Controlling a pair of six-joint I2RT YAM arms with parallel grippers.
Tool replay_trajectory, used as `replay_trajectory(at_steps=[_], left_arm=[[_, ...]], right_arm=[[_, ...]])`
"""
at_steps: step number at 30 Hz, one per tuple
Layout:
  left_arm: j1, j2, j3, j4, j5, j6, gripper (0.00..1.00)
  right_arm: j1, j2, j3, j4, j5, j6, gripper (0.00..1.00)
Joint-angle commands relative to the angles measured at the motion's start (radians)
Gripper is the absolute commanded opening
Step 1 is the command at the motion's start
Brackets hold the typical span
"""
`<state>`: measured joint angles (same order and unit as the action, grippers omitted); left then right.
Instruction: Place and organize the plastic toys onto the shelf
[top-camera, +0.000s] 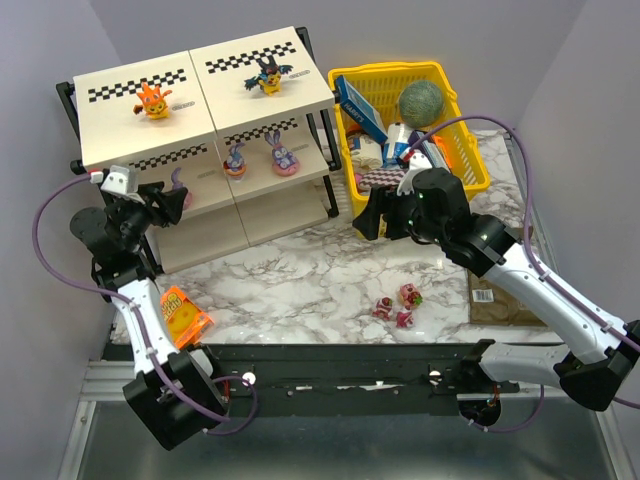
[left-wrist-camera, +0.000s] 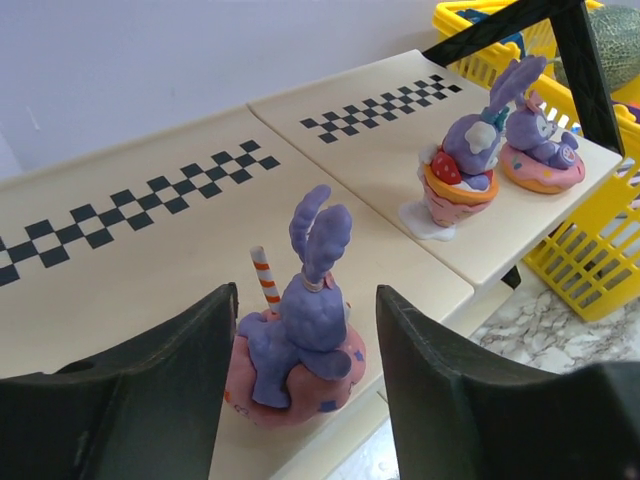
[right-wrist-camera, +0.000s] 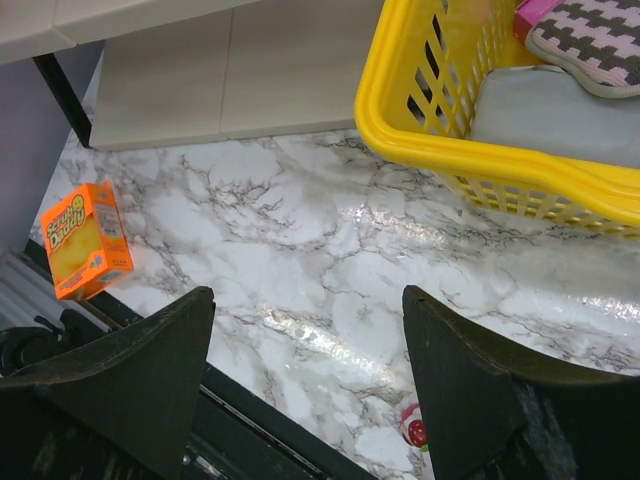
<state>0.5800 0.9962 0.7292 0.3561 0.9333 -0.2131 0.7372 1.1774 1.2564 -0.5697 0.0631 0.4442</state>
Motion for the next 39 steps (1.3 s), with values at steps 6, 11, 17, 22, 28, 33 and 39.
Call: replay_trajectory(at_steps=[6, 11, 17, 22, 28, 33, 39], left_arm=[[-0.003, -0.162, -0.022, -0.052, -0.165, -0.002, 0.69], [-0.015, -0.247, -0.053, -0.198, -0.2, 0.014, 0.68], [-0.064, -0.355, -0.079, -0.323, -0.329, -0.052, 0.29], [-0.158, -0.418, -0.027, -0.451, -0.473, -0.107, 0.02], [-0.196, -0.439, 0.027, -0.558, -0.542, -0.204, 0.0], [-0.209, -0.439, -0.003, -0.56, -0.588, -0.219, 0.0], [-0.22, -0.397, -0.069, -0.428, -0.553, -0.311, 0.0]], right_arm=[[-0.01, -0.027, -0.023, 0.008, -0.029, 0.004, 0.83], [-0.012, -0.024, -0.025, 0.01, -0.036, 0.002, 0.83], [-0.013, -0.022, -0.023, 0.008, -0.045, -0.015, 0.83], [-0.012, -0.016, 0.009, -0.016, -0.059, -0.025, 0.83], [-0.015, -0.022, 0.008, -0.016, -0.043, -0.035, 0.83], [-0.019, -0.025, 0.001, -0.018, -0.037, -0.036, 0.83], [-0.024, -0.027, 0.006, -0.019, -0.026, -0.041, 0.83]])
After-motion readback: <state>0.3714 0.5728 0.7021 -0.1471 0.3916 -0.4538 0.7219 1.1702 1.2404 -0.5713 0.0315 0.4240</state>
